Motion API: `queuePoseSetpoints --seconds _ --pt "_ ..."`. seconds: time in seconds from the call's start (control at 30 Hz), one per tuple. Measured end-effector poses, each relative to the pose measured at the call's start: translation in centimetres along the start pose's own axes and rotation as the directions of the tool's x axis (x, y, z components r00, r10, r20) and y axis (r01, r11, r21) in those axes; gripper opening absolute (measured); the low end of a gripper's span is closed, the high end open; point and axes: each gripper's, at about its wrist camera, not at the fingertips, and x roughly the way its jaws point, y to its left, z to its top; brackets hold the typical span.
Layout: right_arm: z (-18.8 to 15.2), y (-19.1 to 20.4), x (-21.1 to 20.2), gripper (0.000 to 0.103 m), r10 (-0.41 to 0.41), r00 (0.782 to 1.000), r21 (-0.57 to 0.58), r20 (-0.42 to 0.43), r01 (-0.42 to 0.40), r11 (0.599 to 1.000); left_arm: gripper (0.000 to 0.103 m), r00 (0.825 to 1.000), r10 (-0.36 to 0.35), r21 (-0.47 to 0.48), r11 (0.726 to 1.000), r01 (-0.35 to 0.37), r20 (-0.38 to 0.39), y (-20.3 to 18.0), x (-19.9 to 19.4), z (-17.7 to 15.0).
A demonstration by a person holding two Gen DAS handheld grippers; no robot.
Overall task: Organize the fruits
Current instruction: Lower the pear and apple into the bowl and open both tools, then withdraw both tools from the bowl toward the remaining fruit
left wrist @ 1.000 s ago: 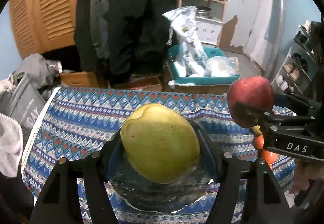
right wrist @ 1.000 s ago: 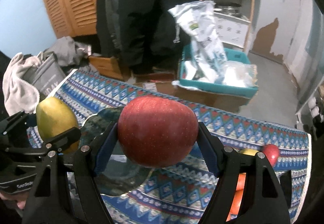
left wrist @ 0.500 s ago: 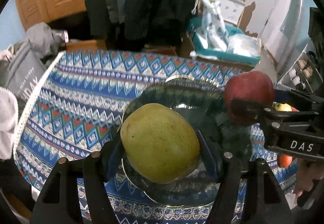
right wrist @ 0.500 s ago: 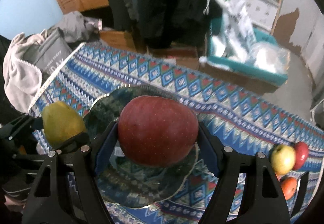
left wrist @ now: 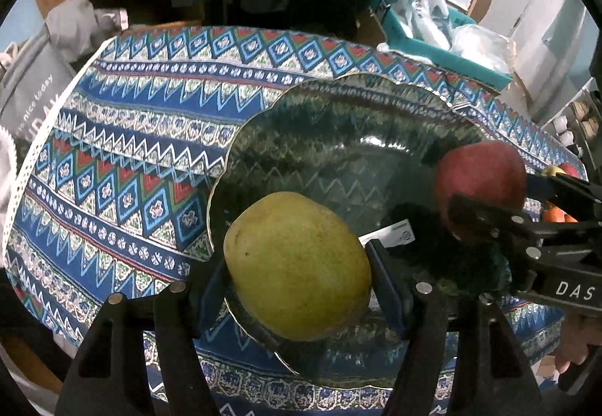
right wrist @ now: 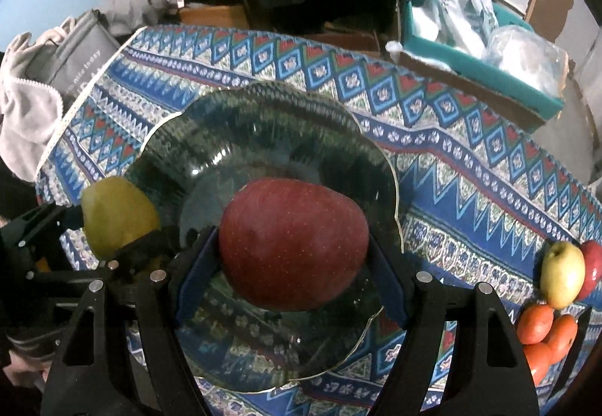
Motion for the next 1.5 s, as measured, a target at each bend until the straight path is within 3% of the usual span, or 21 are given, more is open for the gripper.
queuePoseSetpoints --seconds 0.27,0.47,0.67,0.87,1.13,1.5 --pt "-0.7 -0.5 1.4 0.077 0.011 0.999 0.015 -0.053 -0.010 1.000 0.071 0.997 -0.033 -0.026 0.999 0.032 -0.076 0.3 1.8 -0.5" --pt "-0.8 -0.3 1.9 0.077 0.033 0.996 0.020 -0.079 -0.031 0.999 0.072 0.999 -0.020 -0.006 1.000 0.020 -0.042 -0.1 0.8 -0.1" --pt "-0.1 -0.7 0.1 0.076 0.062 0.998 0.063 -0.009 -0.061 0.996 0.072 0.998 -0.017 -0.018 1.000 0.016 -0.056 0.3 0.1 -0.2" --pt "0.4 -0.9 -2.2 0.076 0.052 0.997 0.073 0.049 -0.055 0.996 0.078 1.000 -0.005 0.018 1.000 0.005 -0.005 -0.9 -1.9 0.2" --pt "0.5 -1.8 -6.7 0.077 -0.028 0.991 0.068 0.132 0.020 0.997 0.081 0.998 -0.032 0.075 0.997 0.028 0.055 -3.4 -4.8 0.7" --pt "-1.4 -5.2 -13.3 0.082 -0.147 0.962 0.122 0.231 0.121 0.985 0.086 0.992 -0.070 0.150 0.987 0.053 0.110 -7.6 -7.7 1.2"
